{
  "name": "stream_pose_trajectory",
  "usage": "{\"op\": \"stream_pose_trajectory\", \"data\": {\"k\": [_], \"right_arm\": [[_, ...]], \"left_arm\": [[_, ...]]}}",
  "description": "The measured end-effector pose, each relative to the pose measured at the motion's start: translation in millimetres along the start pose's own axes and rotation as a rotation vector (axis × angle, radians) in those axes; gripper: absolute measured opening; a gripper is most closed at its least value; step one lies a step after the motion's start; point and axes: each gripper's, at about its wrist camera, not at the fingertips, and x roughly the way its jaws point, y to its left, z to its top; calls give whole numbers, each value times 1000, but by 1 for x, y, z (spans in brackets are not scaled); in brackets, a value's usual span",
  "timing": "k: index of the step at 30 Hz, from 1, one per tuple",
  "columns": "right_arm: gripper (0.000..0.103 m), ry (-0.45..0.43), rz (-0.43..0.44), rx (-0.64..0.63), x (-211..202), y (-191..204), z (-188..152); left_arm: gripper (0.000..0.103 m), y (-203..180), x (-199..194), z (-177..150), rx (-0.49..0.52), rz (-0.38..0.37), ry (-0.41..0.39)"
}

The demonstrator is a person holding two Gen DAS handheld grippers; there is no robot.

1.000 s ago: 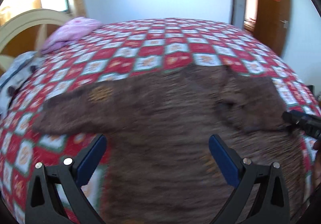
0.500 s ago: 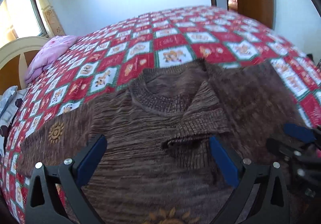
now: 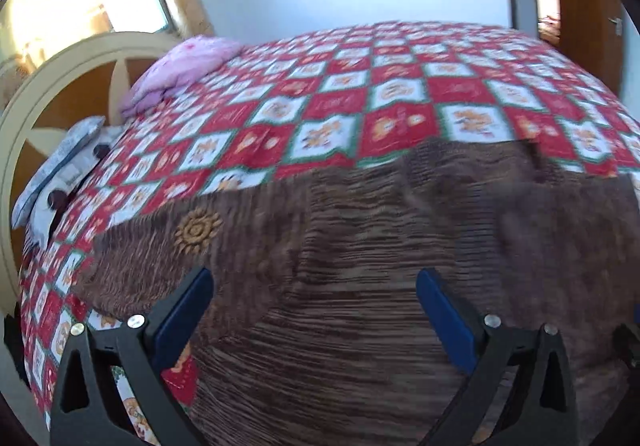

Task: Fold small clothes
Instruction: 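Move the left tool toward the other sleeve cuff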

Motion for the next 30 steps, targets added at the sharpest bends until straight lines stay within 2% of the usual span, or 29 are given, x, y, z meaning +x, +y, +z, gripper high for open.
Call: {"op": "stream_pose_trajectory", "data": {"k": [2, 4, 6, 8, 9, 12, 15, 18, 20, 22, 26, 30], "right_arm": [[62, 10, -9, -12, -1, 2, -1], [62, 62, -39, -63, -2, 4, -2], [62, 114, -67, -111, -7, 3, -3], [62, 127, -85, -110, -21, -8, -4], [62, 116, -64, -84, -32, -17, -3], [62, 72, -92, -54, -49, -29, 0], [62, 29, -47, -31, -52, -28, 7], [62, 51, 24, -59, -29, -12, 7], [58, 109, -7, -49, -9, -14, 3], [42, 103, -30, -49, -9, -21, 1], [42, 111, -93, -64, -22, -28, -3], [44, 87, -150, -72, -32, -21, 0]], "left_arm": [[103, -21, -7, 1, 64, -18, -31], [103, -39, -1, 7, 124, 2, -36], [103, -45, 7, 2, 158, 12, 3], [103, -44, 13, -10, 179, -12, 47], [103, -41, 10, -14, 179, -13, 37], [103, -28, -4, -25, 180, -17, -1], [103, -12, -14, -30, 128, -39, -6], [103, -7, -18, -31, 97, -51, -4], [103, 0, -21, -31, 78, -55, -9], [103, 13, -23, -31, 62, -62, -3], [103, 59, -27, -36, 20, -32, 3], [103, 129, -16, -46, -27, 90, 5]]}}
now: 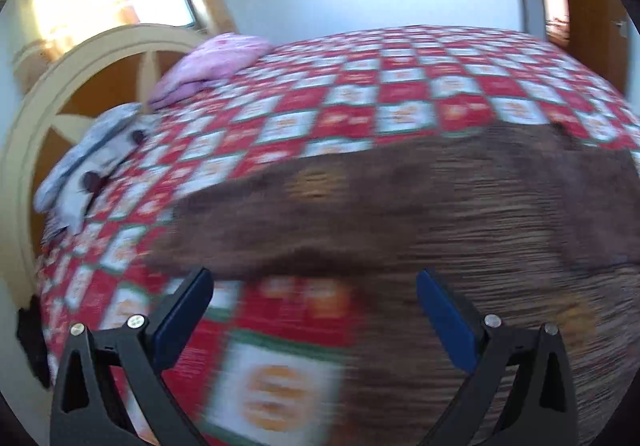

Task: Fold small clothes
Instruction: 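Move the left tool toward the other sleeve cuff, then close the left tool on the other sleeve cuff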

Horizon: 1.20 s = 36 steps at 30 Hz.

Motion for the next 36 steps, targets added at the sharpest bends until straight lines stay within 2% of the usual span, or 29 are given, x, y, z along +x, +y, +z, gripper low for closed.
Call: {"op": "stream_pose_trajectory", "data": {"k": [3, 8, 10, 12, 17, 21, 22, 24, 28, 32, 34, 36], "right_arm": [[46, -34, 48, -18, -4, 23, 11], [47, -25, 111, -90, 22, 73, 22], [47, 17, 83, -70, 39, 76, 21], [47, -4, 78, -54, 37, 76, 13], [50, -70, 18, -144, 26, 85, -13], [53, -69, 1, -152, 29, 88, -12], [53, -73, -8, -160, 29, 90, -12], [53, -83, -18, -168, 28, 91, -13], [53, -89, -5, -158, 28, 88, -14], [54, -95, 7, -151, 27, 87, -15], [54, -97, 7, -151, 26, 87, -15], [54, -98, 4, -153, 26, 88, -15]], "left_arm": [[103, 46, 21, -9, -53, 78, 52], [103, 107, 39, -27, -183, 137, 111], [103, 120, 41, -33, -223, 132, 120], [103, 128, 44, -36, -254, 129, 132], [103, 155, 55, -40, -383, 57, 153], [103, 165, 57, -36, -487, 1, 145], [103, 166, 59, -33, -516, -34, 142], [102, 165, 61, -29, -543, -48, 142], [94, 159, 74, -21, -586, -92, 159], [83, 155, 94, -20, -631, -100, 215], [83, 153, 96, -19, -635, -77, 204], [78, 151, 99, -15, -624, -64, 198]]}}
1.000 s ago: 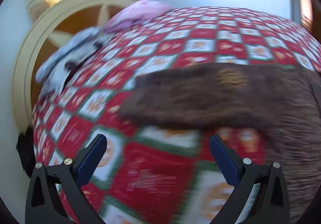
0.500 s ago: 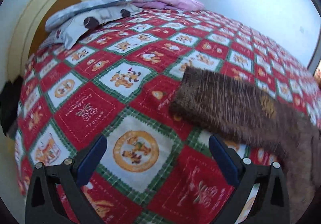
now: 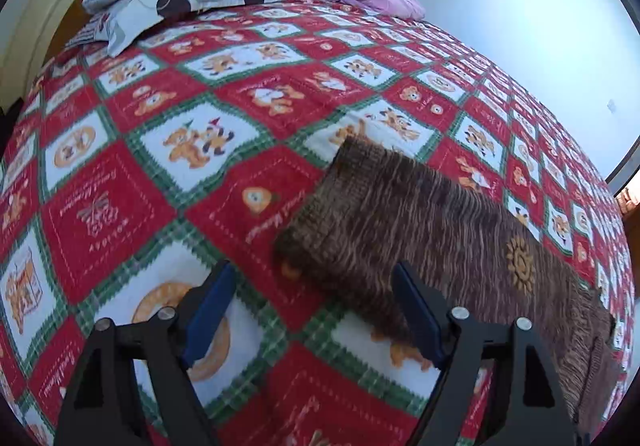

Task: Fold small clothes
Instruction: 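Close the left tool on the other sleeve cuff, then fold the held sleeve across the sweater body with the left tool, release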

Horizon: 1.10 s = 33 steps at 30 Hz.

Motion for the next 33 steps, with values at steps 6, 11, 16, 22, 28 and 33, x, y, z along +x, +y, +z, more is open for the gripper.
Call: {"op": "stream_pose_trajectory", "data": {"k": [6, 11, 16, 22, 28, 33], "right_arm": [[54, -3, -3, -2, -1, 0, 0], [55, -3, -3, -2, -1, 1, 0], [55, -4, -3, -2, -1, 1, 0], [55, -7, 6, 6, -1, -2, 1], [57, -10, 21, 12, -1, -4, 1], [58, -12, 37, 21, 0, -5, 1]], "left_arm": [[46, -8, 7, 5, 21, 31, -38], [10, -7, 6, 7, 29, -68, -32], [9, -8, -5, 11, 41, -91, -55], [9, -19, -23, 24, 65, -110, -91], [9, -37, -43, 32, 81, -156, -117], [9, -60, -59, 30, 111, -199, -131]]}}
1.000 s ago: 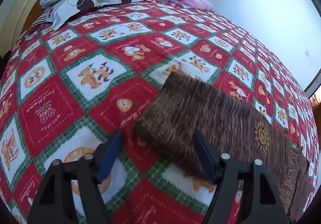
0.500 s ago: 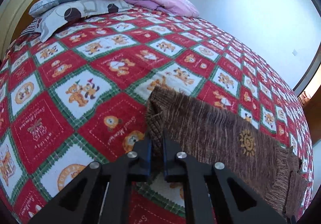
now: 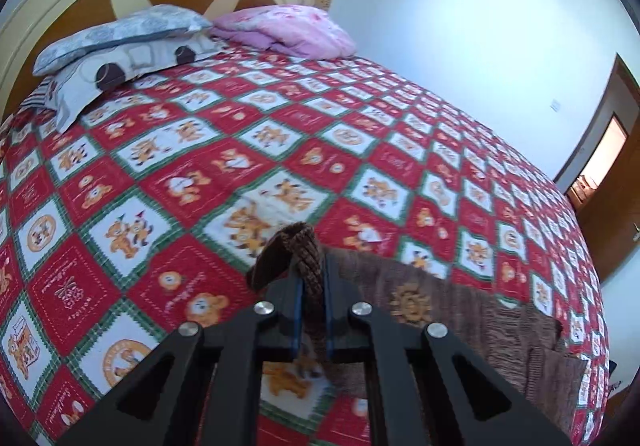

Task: Fold small clothes
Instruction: 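Fold the held sleeve across the sweater body with the left tool, release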

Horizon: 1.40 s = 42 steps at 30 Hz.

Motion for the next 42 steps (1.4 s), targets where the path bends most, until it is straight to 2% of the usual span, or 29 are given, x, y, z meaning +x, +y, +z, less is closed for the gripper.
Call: {"op": "stream_pose_trajectory", "data": {"k": [18, 25, 31, 34, 36, 38, 39, 41, 42], "right_arm": [[59, -4, 8, 6, 0, -1, -1], [59, -3, 6, 4, 0, 0, -1], [60, -5, 18, 13, 0, -2, -1], [60, -8, 36, 27, 0, -5, -1], [61, -9, 45, 32, 0, -5, -1], [61, -9, 48, 32, 0, -5, -1], [62, -9, 47, 31, 0, -4, -1], [62, -9, 43, 28, 0, -3, -1], [62, -9, 43, 28, 0, -3, -1]], "left_arm": [[9, -130, -44, -8, 136, -253, -20], [9, -185, -44, -48, 232, -322, 17], [9, -231, -22, -109, 335, -302, 44], [18, -248, -12, -140, 417, -290, 129], [26, -250, -16, -150, 464, -308, 143], [47, -240, -25, -149, 487, -306, 107], [51, -234, -30, -147, 489, -306, 82], [68, -212, -44, -133, 490, -290, 9], [72, -203, -45, -128, 490, -268, -19]]}}
